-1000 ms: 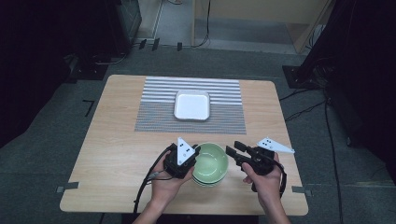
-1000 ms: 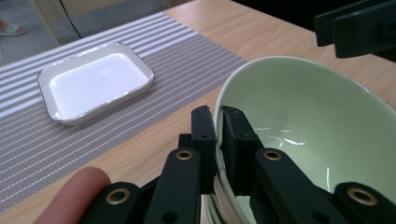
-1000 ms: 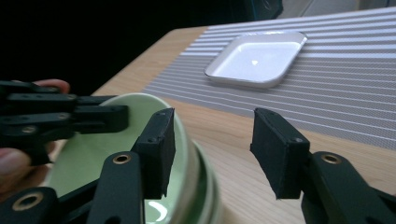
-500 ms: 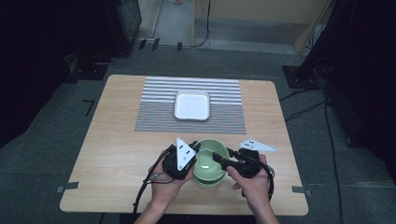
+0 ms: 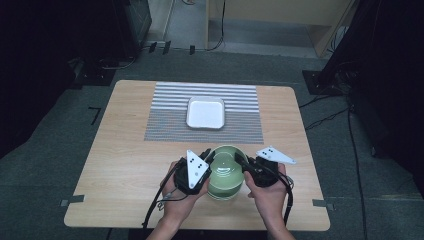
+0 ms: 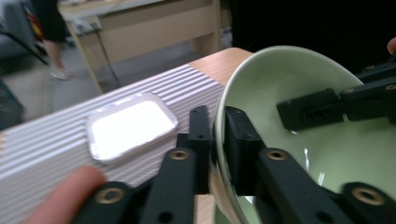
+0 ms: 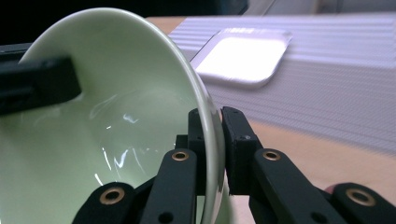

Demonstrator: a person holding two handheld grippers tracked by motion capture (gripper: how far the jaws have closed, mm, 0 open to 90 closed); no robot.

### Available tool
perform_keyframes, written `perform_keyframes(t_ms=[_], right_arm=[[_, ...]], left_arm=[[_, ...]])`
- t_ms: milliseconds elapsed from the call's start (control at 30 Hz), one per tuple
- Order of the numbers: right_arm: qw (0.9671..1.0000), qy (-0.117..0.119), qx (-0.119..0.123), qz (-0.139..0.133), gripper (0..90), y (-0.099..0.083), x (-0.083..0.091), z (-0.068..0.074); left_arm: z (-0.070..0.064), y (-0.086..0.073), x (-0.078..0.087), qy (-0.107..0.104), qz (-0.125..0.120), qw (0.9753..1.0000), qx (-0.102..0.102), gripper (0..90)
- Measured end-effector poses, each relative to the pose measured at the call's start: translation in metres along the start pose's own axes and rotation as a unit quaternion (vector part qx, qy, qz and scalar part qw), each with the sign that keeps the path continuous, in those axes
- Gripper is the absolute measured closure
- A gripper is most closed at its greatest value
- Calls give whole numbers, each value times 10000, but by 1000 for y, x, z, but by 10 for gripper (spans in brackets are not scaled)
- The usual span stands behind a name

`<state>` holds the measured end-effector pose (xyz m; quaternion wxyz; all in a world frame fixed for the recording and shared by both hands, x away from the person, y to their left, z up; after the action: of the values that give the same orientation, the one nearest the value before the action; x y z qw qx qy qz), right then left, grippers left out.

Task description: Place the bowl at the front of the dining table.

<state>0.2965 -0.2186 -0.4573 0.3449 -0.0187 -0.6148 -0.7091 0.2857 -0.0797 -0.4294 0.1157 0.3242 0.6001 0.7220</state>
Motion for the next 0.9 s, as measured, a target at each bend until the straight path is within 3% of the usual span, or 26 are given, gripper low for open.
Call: perform_keyframes(t_ms=[33, 67, 133, 200, 233, 367, 467, 533, 700, 900], right_arm=[[10000, -36, 37, -74, 837, 3, 2, -1], [9998, -19, 49, -205, 838, 10, 5, -3], [9996, 16, 81, -277, 837, 16, 7, -5], [9994, -16, 115, -317, 837, 20, 7, -7], [9994, -16, 115, -317, 837, 20, 7, -7], [9994, 40, 160, -294, 837, 22, 0, -6], [9994, -5, 205, -276, 837, 23, -6, -4], [9994, -7, 208, -274, 837, 25, -10, -3], [9992, -57, 91, -374, 837, 33, -15, -10], [9988, -133, 74, -455, 837, 46, -21, -17]], left_arm=[[1, 0, 1, -54, 29, 9999, 111, 615], [5, -1, 3, -57, 83, 9997, 220, 477], [8, -2, 7, 8, 213, 9996, 186, 312], [12, -3, 10, -53, 318, 9991, 279, 166], [12, -3, 10, -53, 318, 9991, 279, 141], [24, -4, 20, -197, 380, 9978, 508, 100], [33, 0, 30, -287, 229, 9969, 696, 100], [40, 2, 37, -329, 137, 9968, 711, 74], [66, -3, 51, -81, 109, 9970, 761, 55], [100, -27, 60, 274, 204, 9941, 1029, 55]])
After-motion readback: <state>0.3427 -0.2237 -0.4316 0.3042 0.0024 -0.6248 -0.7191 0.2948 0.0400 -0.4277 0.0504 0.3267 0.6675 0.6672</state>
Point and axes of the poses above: each handheld gripper's, and its own axes: x roughly backward along the jaws, y roughly out of its top, z roughly to its left, the point moved 8 cm from there along -x, roughly forward along the jaws, and after that the axes turned 1 degree about -y, right-handed, at the moved point
